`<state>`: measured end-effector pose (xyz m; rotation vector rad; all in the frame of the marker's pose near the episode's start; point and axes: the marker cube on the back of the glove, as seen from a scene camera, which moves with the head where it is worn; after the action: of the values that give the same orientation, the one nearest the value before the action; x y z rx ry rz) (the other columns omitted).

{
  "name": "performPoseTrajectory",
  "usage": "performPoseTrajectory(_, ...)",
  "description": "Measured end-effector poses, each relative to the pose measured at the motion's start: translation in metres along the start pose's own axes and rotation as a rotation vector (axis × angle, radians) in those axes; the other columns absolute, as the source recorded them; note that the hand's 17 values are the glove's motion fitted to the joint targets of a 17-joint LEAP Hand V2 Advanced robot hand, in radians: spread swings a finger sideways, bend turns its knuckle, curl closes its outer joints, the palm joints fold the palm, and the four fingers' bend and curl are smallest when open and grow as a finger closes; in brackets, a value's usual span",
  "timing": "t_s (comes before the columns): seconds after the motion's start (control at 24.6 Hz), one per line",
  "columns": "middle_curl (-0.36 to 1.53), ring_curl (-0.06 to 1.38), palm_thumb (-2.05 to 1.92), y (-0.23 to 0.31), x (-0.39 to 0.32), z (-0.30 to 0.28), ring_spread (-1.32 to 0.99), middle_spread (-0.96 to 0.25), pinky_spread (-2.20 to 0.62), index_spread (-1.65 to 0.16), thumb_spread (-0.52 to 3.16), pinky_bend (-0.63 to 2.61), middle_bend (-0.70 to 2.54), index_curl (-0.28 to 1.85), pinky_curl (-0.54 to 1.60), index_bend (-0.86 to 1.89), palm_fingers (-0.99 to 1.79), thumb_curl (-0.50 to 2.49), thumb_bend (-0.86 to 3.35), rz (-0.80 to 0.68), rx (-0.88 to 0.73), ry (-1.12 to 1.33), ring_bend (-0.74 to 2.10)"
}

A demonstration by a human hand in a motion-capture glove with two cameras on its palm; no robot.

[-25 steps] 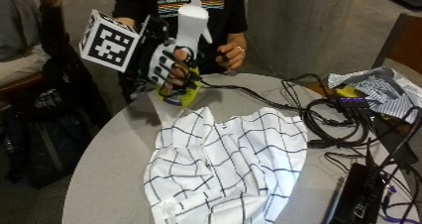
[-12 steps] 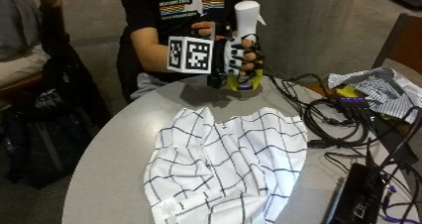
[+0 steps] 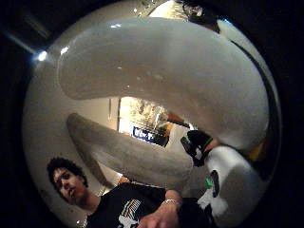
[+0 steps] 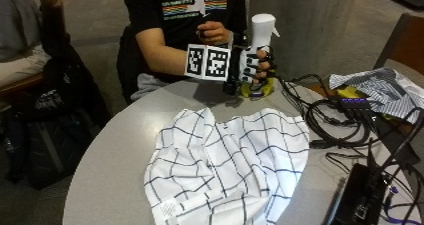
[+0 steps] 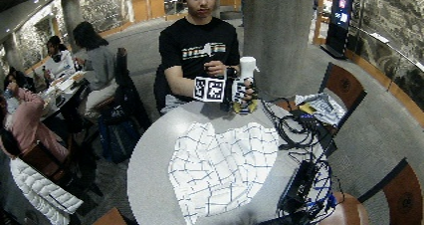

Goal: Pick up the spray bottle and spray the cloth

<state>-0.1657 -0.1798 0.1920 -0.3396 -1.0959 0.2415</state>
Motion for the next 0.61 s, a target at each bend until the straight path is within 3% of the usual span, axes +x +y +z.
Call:
performPoseTrajectory(0.12, 0.47, 0.38, 0.81, -0.002, 0.002, 0.013, -0.06, -0.05, -0.03, -0.21, 0.79, 0.38, 0.24, 0.34, 0.37, 0.11, 1.08, 0.5, -0.07, -0.017, 0.012, 0.006, 0.43)
performPoseTrajectory(0.24, 0.47, 0.42, 0.74, 0.015, 0.007, -0.004, -0.04, -0.04, 0.01, -0.23, 0.8, 0.51, 0.23, 0.22, 0.42, -0.21, 0.69, 0.47, -0.07, -0.047, 0.047, 0.052, 0.52)
performPoseTrajectory(0.61, 0.48, 0.39, 0.71, 0.082, 0.021, -0.104, -0.02, -0.02, 0.08, -0.26, 0.86, 0.53, 0.33, 0.15, 0.4, 0.03, 0.69, 0.43, -0.04, -0.031, 0.164, 0.438, 0.51)
